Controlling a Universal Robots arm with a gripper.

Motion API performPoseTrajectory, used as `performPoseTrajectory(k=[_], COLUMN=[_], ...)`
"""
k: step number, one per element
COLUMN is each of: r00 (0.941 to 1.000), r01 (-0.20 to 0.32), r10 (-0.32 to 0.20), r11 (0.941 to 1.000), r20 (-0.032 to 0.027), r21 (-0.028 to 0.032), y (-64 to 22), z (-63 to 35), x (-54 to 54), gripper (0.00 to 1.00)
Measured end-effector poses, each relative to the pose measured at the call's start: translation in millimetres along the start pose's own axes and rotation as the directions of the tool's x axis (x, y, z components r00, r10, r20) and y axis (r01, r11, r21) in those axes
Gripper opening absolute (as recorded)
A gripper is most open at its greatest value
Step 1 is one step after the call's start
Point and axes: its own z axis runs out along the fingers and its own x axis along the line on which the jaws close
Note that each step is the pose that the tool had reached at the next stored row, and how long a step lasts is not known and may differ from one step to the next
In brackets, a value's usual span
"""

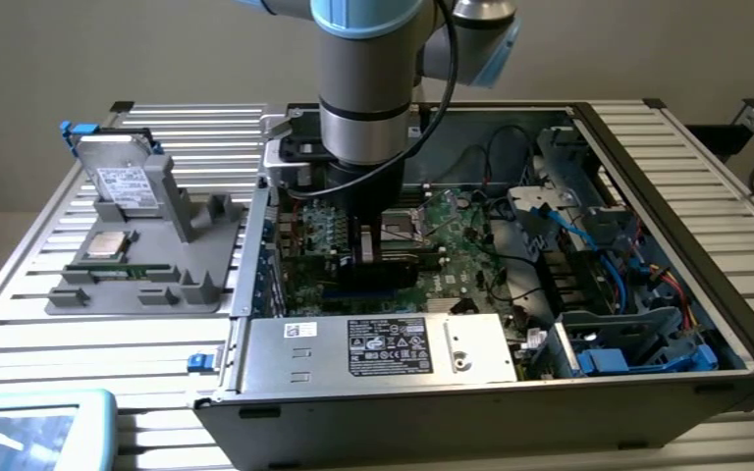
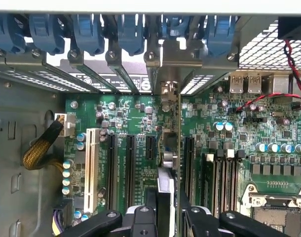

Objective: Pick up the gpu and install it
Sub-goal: 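Insert the gpu into the slot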

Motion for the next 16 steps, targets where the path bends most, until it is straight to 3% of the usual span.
performPoseTrajectory(k=[5, 16], r00=[1.0, 1.0], r01=[0.0, 0.0], r10=[0.0, 0.0], r11=[1.0, 1.0], r20=[0.0044, 0.0085], r21=[0.0001, 0.0024], y=[0.6, 1.6], z=[0.9, 2.9], x=[0.0, 0.1], gripper=[0.27, 0.27])
